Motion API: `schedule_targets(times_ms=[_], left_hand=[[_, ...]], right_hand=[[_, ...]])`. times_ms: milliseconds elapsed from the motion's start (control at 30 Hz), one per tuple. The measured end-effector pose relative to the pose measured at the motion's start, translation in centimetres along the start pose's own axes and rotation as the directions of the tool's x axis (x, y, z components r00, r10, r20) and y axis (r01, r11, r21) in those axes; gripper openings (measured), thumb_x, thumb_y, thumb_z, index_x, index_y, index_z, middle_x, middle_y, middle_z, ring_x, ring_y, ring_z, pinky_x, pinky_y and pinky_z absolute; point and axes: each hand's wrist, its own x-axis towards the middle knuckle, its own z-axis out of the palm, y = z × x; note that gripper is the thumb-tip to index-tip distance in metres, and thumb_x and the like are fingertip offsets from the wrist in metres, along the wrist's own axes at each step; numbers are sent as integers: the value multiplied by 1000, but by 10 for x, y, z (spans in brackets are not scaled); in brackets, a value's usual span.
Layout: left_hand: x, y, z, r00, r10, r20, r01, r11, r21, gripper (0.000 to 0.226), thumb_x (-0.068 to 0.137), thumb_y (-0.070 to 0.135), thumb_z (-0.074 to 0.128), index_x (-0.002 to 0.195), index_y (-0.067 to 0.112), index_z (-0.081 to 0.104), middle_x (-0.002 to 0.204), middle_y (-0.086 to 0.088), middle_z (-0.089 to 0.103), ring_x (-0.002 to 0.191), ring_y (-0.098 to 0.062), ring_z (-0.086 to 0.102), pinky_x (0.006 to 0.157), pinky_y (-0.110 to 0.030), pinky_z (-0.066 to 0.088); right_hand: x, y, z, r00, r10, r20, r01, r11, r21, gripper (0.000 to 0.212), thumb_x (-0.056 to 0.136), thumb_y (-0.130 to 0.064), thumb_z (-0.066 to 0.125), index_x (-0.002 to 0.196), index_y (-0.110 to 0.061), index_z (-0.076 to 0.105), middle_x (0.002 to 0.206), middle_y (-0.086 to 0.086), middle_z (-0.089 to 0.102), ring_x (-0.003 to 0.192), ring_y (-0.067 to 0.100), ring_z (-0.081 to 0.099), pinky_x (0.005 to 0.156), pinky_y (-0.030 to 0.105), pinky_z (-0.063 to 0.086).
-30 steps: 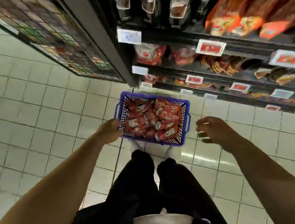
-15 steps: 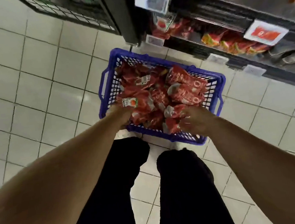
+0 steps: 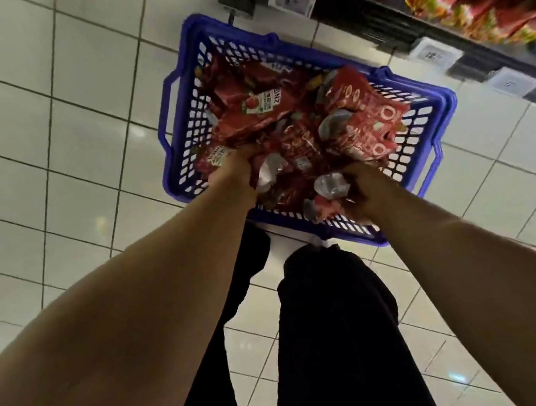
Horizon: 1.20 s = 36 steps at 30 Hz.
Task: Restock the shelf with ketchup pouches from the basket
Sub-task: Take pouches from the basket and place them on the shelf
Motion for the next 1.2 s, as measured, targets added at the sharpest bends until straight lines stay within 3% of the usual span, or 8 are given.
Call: schedule_targets(times_ms=[67,167,467,700,833,1000,1100,1200], left_hand=[[-13,-12,-14,993,-6,116,6,1000,-2,21,91,21,66,80,9,80,88,-10,75,66,-24,74,57,-31,60],[-57,-30,-27,975,-26,221,31,999,-18,13,90,15,65,95,8,73,91,-10,75,73,-24,73,71,-32,59],[-268,-22,-19,849,358,389,-458,866,202,62,65,10,90,121,15,65,110,-7,76,100,-26,74,78,-40,61],[-444,7,8,574,652,496,-796,585,152,50,80,28,80,125,16,64,116,-9,73,109,-30,70,99,-54,53],[-532,0,46,393,792,467,-917,377,132,55,79,24,78,131,11,62,121,-12,71,114,-31,67,102,-53,50],[-607,-18,72,370,845,387,-920,392,22,41,86,37,68,123,20,69,114,-9,74,105,-31,71,97,-53,54],[-643,-22,79,328,865,380,-932,362,-18,33,85,36,66,115,23,72,105,-3,77,96,-24,75,89,-51,59],[-672,-19,79,272,889,368,-950,310,-46,31,84,34,65,113,26,70,101,1,78,91,-19,75,81,-44,61]], right_hand=[[-29,13,-17,999,-7,38,-1,979,204,25,85,-16,67,109,-9,64,103,9,69,86,21,71,64,26,56],[-85,27,-38,994,-9,112,-28,944,329,45,80,-10,73,123,-6,61,110,14,70,103,26,69,84,33,53],[-310,22,-21,862,-493,119,508,840,-190,55,42,5,43,94,0,60,73,10,53,63,27,57,57,31,49],[-479,-2,-28,556,-730,398,794,608,8,25,68,-17,80,90,-26,77,87,0,77,81,20,74,71,33,58],[-560,-2,-32,287,-911,297,958,269,-102,62,67,-28,90,117,-18,53,100,-10,75,94,13,73,79,29,58],[-640,-1,-46,99,-948,301,948,-3,-319,52,79,-62,71,120,-36,55,107,-8,72,104,13,68,88,36,56],[-681,-2,-48,194,-901,388,884,-11,-467,66,64,-95,51,109,-49,63,105,-10,70,116,26,59,97,49,50],[-721,-5,-53,274,-866,418,809,-27,-587,58,50,-96,63,94,-57,64,90,-15,72,96,16,68,80,37,57]])
